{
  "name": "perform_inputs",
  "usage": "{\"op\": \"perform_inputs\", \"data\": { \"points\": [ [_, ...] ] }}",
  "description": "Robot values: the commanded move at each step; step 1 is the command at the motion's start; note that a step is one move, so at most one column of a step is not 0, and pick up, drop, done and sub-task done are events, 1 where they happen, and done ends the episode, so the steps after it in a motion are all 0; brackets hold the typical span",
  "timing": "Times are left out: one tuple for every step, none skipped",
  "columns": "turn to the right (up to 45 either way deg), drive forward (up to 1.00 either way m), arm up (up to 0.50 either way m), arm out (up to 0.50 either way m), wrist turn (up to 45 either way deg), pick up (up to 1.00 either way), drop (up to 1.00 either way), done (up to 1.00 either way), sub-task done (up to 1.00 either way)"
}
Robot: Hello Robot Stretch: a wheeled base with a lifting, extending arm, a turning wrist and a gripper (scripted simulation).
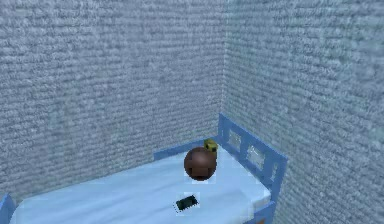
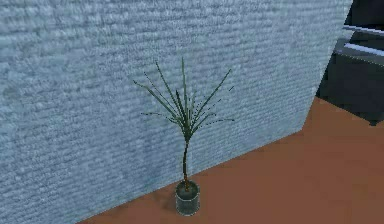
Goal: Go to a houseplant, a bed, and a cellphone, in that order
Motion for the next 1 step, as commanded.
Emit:
{"op": "perform_inputs", "data": {
  "points": [
    [0.0,0.0,0.0,0.0,0.0,0.0,0.0,1.0,0.0]
  ]
}}
